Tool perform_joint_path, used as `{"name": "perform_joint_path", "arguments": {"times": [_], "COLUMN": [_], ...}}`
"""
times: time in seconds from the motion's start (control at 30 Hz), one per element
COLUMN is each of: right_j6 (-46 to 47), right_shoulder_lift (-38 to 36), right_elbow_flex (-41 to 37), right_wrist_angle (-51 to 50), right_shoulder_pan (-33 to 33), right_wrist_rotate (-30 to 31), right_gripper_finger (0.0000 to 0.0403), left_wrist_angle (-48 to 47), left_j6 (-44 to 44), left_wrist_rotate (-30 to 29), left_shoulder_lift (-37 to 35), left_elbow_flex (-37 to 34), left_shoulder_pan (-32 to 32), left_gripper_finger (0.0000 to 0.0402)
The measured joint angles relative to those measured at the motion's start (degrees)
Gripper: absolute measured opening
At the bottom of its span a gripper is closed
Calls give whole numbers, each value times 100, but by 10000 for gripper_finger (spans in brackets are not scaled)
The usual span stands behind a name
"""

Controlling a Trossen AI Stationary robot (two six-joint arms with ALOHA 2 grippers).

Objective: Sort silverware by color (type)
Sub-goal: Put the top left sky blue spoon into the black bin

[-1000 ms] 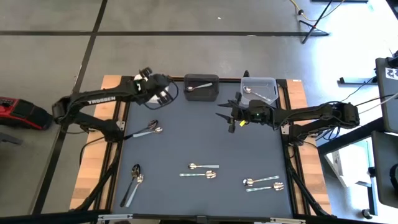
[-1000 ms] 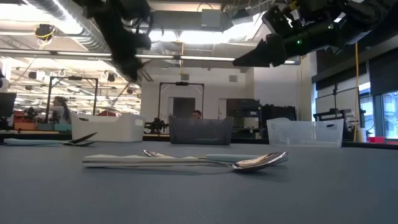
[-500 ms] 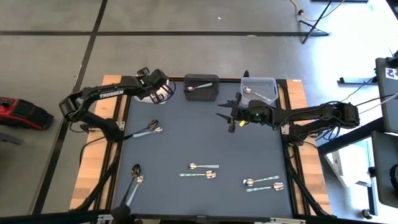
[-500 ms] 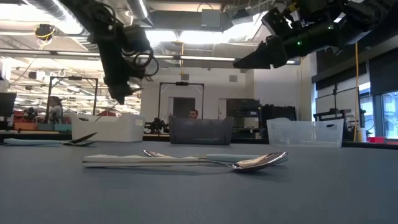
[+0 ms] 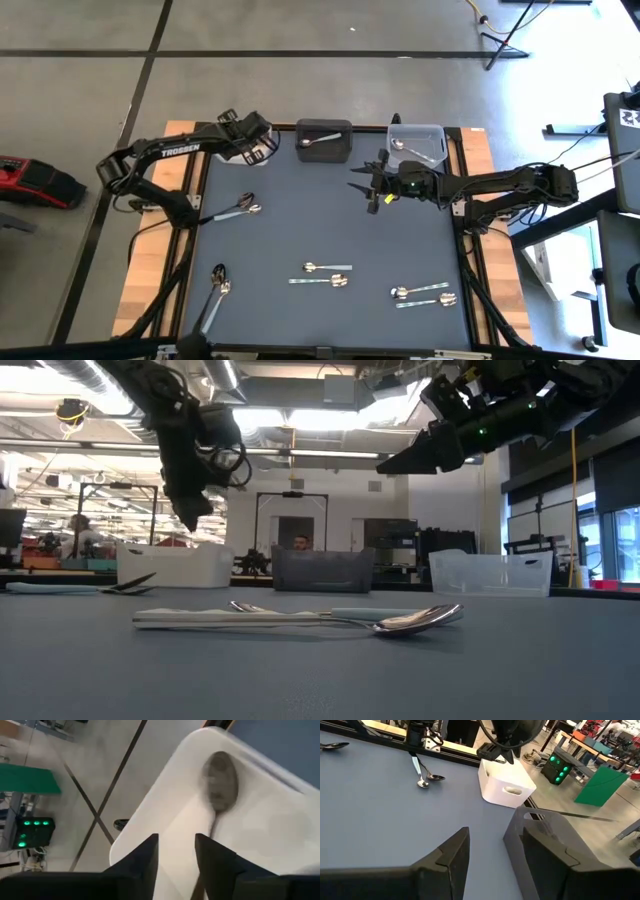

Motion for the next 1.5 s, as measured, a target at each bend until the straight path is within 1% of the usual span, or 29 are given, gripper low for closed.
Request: {"name": "perform_joint_path", "arguments": {"times": [0.1, 0.17, 0.23, 0.33, 0.4, 0.47, 0.57, 0.7, 0.83, 0.93, 1.2, 1.37, 1.5], "right_j6": [0, 0, 0, 0, 0, 0, 0, 4, 4, 3, 2, 1, 0], "right_shoulder_lift": [0, 0, 0, 0, 0, 0, 0, 0, 0, 0, 0, 0, 0], "right_elbow_flex": [0, 0, 0, 0, 0, 0, 0, 0, 0, 0, 0, 0, 0], "right_wrist_angle": [7, 3, 4, -7, -10, -24, -22, -26, -17, -9, 20, 20, 20], "right_shoulder_pan": [0, 0, 0, 0, 0, 0, 0, 0, 0, 0, 0, 1, 0], "right_wrist_rotate": [1, 0, 0, 0, 0, 0, 0, 0, -2, -2, -2, -2, -2], "right_gripper_finger": [175, 175, 175, 175, 175, 175, 175, 175, 175, 175, 175, 175, 175], "left_wrist_angle": [-313, -575, -760, -1026, -1332, -1696, -2081, -2408, -2631, -2547, -2128, -1854, -1722], "left_j6": [-259, -454, -743, -1264, -1667, -1995, -2330, -2878, -3346, -3400, -3662, -3990, -4043], "left_wrist_rotate": [59, 255, 733, 1842, 2472, 2751, 2736, 2820, 2912, 2947, 3196, 3199, 3066], "left_shoulder_lift": [-202, -386, -578, -829, -927, -934, -925, -885, -889, -891, -887, -886, -790], "left_elbow_flex": [206, 333, 420, 439, 439, 439, 322, -93, -606, -982, -1719, -1835, -1838], "left_shoulder_pan": [-271, -508, -765, -1138, -1385, -1664, -2129, -2669, -3059, -3255, -3350, -3345, -3345], "left_gripper_finger": [129, 129, 129, 130, 130, 130, 130, 130, 128, 122, 113, 113, 113]}}
